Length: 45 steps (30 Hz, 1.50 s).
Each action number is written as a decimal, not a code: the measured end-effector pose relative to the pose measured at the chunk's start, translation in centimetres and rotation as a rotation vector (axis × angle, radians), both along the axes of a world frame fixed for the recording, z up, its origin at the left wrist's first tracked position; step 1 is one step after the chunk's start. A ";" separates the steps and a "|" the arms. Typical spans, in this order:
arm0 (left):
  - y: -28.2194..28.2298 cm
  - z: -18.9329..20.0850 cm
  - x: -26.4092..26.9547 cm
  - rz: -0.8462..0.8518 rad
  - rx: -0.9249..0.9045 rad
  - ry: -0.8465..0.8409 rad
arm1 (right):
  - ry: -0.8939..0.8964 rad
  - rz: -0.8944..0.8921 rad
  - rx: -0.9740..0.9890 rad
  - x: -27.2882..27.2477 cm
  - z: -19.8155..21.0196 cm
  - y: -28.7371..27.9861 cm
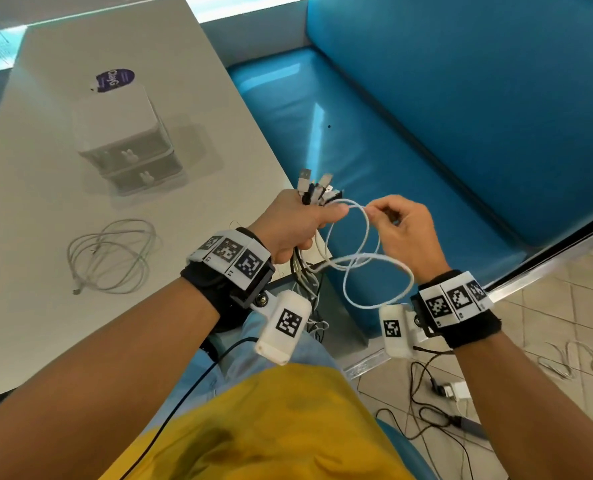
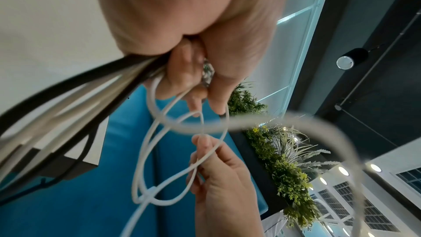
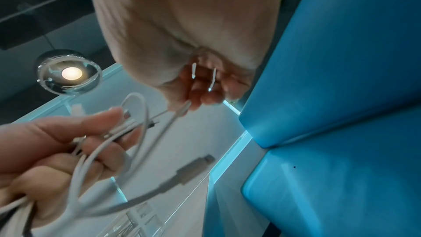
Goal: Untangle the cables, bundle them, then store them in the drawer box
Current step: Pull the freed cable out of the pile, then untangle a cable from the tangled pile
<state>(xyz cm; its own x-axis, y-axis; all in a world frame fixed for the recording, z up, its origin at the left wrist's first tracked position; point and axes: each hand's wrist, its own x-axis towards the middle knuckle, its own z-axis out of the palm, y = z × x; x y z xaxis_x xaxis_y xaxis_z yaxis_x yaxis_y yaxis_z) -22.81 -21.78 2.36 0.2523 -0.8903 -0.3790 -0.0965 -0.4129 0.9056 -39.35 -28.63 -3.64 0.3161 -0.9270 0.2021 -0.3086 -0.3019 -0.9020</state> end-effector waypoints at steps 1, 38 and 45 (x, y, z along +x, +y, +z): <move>0.0 0.0 -0.1 -0.047 0.032 -0.026 | 0.007 -0.034 -0.002 0.1 0.2 0.1; 0.9 1.9 0.3 -0.142 -0.120 -0.190 | 0.048 0.213 0.461 -1.7 -0.6 -1.5; 1.4 1.5 -1.4 -0.204 -0.152 -0.128 | -0.030 0.435 0.020 3.3 8.1 1.8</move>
